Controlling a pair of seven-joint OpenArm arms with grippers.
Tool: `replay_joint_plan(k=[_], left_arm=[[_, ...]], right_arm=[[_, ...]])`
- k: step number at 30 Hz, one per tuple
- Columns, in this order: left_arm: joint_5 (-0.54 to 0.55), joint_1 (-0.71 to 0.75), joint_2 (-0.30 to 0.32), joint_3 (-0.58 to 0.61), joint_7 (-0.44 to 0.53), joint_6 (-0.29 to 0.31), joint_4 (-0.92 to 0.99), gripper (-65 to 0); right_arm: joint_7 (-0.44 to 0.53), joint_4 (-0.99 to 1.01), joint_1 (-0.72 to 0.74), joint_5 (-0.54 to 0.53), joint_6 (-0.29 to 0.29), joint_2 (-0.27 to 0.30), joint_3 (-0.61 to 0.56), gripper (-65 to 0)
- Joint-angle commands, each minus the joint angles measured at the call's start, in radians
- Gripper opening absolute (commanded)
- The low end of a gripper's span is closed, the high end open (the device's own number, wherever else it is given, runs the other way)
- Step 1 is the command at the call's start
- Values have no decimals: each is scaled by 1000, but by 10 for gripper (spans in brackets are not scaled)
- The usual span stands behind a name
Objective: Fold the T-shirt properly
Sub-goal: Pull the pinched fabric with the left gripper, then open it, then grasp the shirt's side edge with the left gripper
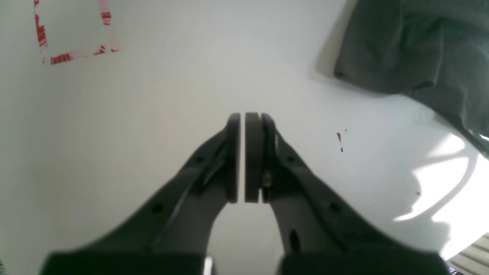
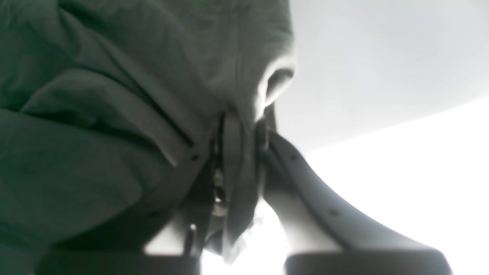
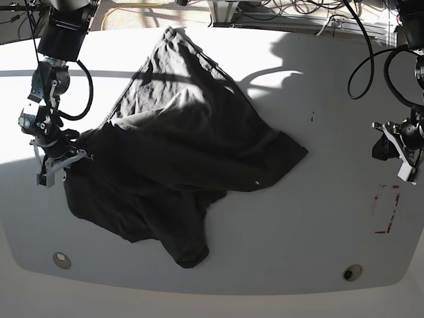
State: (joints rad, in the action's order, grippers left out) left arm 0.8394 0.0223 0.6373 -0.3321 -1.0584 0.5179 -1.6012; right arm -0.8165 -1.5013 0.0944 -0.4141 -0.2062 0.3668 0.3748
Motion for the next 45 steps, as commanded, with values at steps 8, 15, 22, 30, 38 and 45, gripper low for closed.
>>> replay_joint_plan(k=[8, 15, 22, 30, 38, 45], left_arm=[[19, 14, 43, -5, 17, 9, -18, -650], [27, 31, -37, 49, 17, 9, -24, -650], [18, 24, -176, 87, 17, 0, 5, -389], [-32, -45, -346, 81, 22, -69, 124, -207], [-167, -120, -482, 81, 43, -100, 200, -217], [-269, -196, -566, 83, 57, -101, 292, -217]], right_arm=[[-8, -195, -186, -15, -8, -71, 19, -650], [-7, -219, -218, -15, -8, -85, 20, -650], [-10, -224, -209, -15, -8, -82, 20, -648], [-11, -226, -184, -15, -8, -82, 17, -542], [-11, -235, -180, -15, -8, -90, 17, -216], [-11, -275, -180, -16, -8, -91, 14, -120]])
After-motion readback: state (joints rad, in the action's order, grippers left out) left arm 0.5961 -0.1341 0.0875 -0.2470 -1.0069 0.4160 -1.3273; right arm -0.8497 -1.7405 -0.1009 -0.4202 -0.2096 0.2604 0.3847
